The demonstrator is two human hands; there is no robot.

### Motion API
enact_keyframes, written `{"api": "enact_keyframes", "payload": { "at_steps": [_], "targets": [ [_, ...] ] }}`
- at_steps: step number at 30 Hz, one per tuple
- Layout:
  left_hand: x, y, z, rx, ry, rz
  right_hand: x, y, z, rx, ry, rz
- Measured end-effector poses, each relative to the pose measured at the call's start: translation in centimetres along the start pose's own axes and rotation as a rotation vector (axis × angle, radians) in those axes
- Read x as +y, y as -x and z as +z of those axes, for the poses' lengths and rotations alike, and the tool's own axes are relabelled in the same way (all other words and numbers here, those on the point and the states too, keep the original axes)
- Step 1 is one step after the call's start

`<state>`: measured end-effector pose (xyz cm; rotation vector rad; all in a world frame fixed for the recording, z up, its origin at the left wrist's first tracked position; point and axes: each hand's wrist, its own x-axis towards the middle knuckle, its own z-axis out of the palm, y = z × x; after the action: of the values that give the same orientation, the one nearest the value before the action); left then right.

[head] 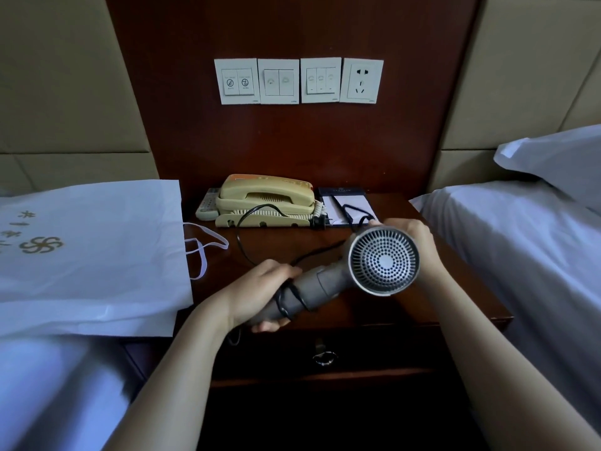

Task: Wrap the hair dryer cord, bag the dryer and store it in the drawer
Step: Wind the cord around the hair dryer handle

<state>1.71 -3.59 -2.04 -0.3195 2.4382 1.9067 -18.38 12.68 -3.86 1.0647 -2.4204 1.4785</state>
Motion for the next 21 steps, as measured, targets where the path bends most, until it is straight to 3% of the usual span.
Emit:
{"api": "enact_keyframes", "payload": {
  "at_steps": [2,5,10,14,17,21],
  "targets": [
    [0.3,-0.4,0.1,-0.068,0.127,0.055,0.1,0.2,0.3,-0.010,-0.064,0.066],
    [0.4,-1.0,-0.1,-0.085,0.333,0.060,-0.3,0.1,0.0,0.017,0.134,-0.046],
    [-0.8,-2.0,-1.6,0.126,0.516,0.050,-0.7,0.7,-0.1,-0.037,0.311,-0.098],
    [-0.8,-2.6,-1.9,0.260,0.651,0.011,-1.8,1.3,-0.4,-0.027,0.454,-0.274],
    [-1.1,-2.8,-2.0,0.329,0.669,-0.048,-2.0,1.7,-0.4,0.025,0.540,-0.422],
    [-1.0,-2.7,-1.7,0.391,0.636,-0.080,-2.1,1.8,-0.3,0.112,0.575,-0.420]
  ]
}}
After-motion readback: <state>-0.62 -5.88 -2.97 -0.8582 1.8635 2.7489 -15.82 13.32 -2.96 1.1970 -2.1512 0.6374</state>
